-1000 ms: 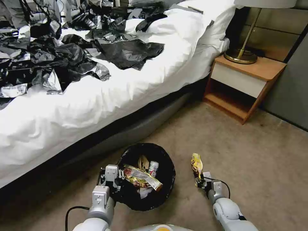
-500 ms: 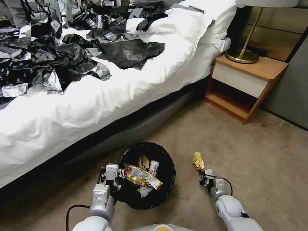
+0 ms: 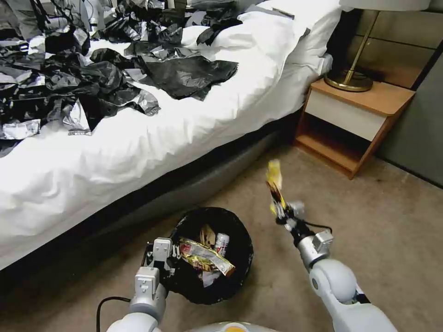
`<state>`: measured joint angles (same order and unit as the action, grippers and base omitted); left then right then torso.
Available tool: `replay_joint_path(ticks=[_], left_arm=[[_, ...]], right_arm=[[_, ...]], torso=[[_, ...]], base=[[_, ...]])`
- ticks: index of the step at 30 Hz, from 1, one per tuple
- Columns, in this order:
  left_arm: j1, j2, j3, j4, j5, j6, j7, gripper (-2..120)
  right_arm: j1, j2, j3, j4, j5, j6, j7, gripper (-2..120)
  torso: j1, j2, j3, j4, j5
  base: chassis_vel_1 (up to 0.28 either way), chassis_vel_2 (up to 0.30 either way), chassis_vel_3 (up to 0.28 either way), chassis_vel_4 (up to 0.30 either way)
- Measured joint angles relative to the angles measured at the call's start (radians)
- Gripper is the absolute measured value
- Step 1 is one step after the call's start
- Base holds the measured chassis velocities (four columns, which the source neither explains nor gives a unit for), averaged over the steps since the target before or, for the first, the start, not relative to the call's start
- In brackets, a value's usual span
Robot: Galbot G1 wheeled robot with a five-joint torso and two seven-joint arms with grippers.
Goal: Pick up the trash bin, then pick up the garbage from the floor and place it into the trash bin.
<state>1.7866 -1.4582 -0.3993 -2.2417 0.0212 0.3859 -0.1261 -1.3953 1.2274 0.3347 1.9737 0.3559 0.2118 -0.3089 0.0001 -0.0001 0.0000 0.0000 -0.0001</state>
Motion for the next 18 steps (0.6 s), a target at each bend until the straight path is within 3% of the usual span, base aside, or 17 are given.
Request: replay_joint_path(ticks=[2, 7, 18], left_arm=[[0.0, 0.0, 0.002, 0.001, 0.0, 0.0, 0.001, 1], [-0.001, 0.0, 0.007, 0.002, 0.002, -0.001, 0.001, 1], [-0.003, 0.0, 0.013, 0.005, 0.006, -0.002, 0.001, 1]], right_arm=[[-0.03, -0.016, -0.025, 0.087, -0.01, 0.023, -0.103, 0], [-0.063, -0.058, -0.082, 0.107, -0.067, 0.042, -0.192, 0], [-0.063, -0.124, -0.161, -0.048, -0.133, 0.058, -0.205, 0]], torso=[[0.0, 0.0, 0.0, 0.0, -0.0003], [0.0, 0.0, 0.0, 0.0, 0.0001], [0.0, 0.0, 0.0, 0.0, 0.0002]], base=[[0.0, 0.0, 0.0, 0.0], [0.0, 0.0, 0.0, 0.0], [0.0, 0.0, 0.0, 0.0]])
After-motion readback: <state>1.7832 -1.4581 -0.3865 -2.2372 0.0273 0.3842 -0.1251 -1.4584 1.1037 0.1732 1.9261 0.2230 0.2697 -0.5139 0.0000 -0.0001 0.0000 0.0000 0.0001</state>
